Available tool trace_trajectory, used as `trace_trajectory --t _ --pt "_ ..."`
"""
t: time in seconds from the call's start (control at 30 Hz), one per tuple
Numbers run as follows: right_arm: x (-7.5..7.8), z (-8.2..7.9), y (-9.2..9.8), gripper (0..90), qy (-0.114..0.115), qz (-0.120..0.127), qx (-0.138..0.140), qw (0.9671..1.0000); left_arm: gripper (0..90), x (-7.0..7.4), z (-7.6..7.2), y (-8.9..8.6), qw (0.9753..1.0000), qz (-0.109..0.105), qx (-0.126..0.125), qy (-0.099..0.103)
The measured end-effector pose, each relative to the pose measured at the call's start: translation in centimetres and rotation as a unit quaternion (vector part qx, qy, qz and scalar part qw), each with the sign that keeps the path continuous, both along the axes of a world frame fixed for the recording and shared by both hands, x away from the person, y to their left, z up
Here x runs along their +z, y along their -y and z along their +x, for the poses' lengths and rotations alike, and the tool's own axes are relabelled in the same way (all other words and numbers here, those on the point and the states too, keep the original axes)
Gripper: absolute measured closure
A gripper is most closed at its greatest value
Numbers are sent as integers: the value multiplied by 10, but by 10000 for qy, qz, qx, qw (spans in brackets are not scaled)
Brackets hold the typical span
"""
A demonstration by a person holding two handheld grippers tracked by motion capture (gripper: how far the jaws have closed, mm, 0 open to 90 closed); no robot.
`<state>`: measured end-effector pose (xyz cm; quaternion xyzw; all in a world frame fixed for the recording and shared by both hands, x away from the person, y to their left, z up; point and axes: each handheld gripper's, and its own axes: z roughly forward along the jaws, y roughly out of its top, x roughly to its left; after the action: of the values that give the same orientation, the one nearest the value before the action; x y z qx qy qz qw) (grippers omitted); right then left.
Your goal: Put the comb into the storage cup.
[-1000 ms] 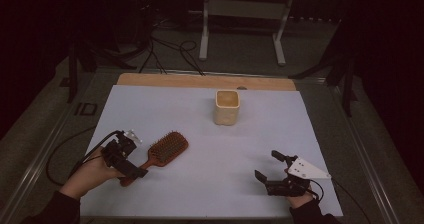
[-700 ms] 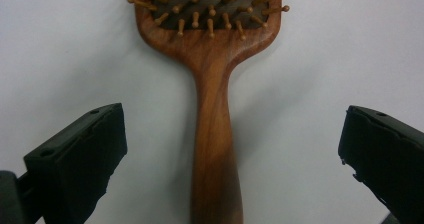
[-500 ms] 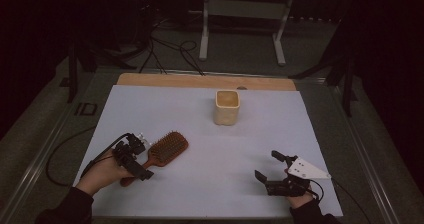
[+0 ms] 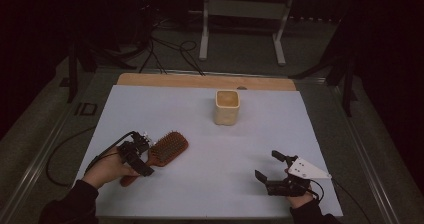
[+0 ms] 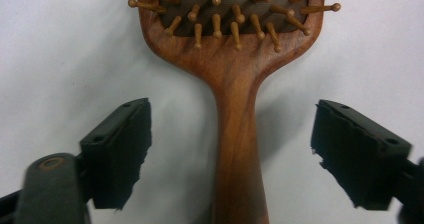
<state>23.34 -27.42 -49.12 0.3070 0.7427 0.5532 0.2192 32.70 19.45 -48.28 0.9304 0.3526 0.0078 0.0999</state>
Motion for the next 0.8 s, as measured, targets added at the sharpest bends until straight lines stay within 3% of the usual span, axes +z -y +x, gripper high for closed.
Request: trace_trajectory --t 0.43,0.8 --pt "0 0 1 94 14 16 6 10000 497 -5 6 5 9995 270 -113 -70" --pt "0 0 1 95 8 4 8 10000 585 -5 8 11 9988 459 -156 -104"
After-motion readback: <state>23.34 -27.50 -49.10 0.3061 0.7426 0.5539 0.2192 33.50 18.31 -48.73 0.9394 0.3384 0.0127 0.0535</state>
